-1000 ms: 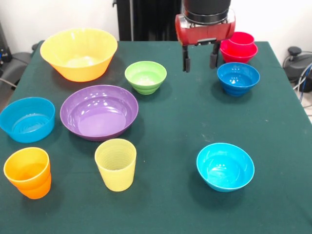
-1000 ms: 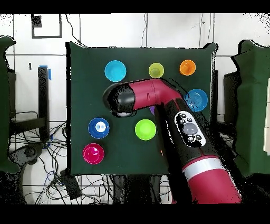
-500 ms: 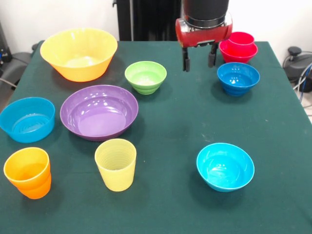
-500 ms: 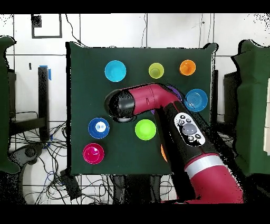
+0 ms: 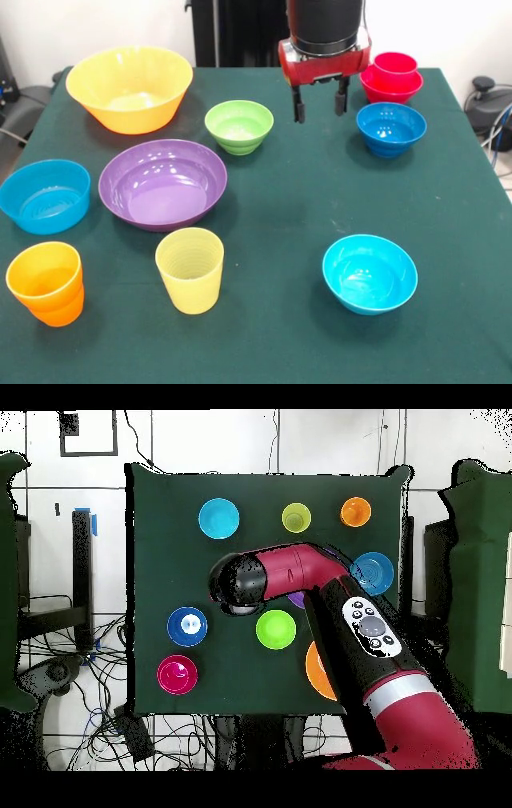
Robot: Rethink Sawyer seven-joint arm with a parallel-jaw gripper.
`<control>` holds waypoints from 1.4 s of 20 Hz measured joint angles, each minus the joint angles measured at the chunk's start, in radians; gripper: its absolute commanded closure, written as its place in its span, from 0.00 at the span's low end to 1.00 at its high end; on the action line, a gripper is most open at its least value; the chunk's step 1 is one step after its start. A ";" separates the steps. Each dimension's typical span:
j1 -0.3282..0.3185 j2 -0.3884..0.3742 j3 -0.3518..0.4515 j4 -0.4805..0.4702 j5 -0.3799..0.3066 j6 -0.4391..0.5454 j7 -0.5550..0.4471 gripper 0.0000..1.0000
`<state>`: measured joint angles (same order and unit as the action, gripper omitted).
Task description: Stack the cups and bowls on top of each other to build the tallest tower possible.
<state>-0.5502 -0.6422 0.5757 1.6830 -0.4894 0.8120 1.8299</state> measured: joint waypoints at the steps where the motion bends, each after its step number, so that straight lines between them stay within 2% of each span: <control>1: 0.000 -0.003 0.000 0.000 -0.009 0.000 0.000 0.00; 9: 0.004 -0.068 0.001 0.002 -0.076 0.006 0.000 0.00; 17: 0.005 -0.117 0.002 0.002 -0.093 0.018 0.000 0.00; 23: 0.007 -0.107 0.002 -0.008 -0.118 0.019 0.000 0.00; 28: 0.008 -0.064 0.002 -0.031 -0.161 0.018 0.000 0.00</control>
<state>-0.5419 -0.7058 0.5779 1.6523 -0.6506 0.8305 1.8299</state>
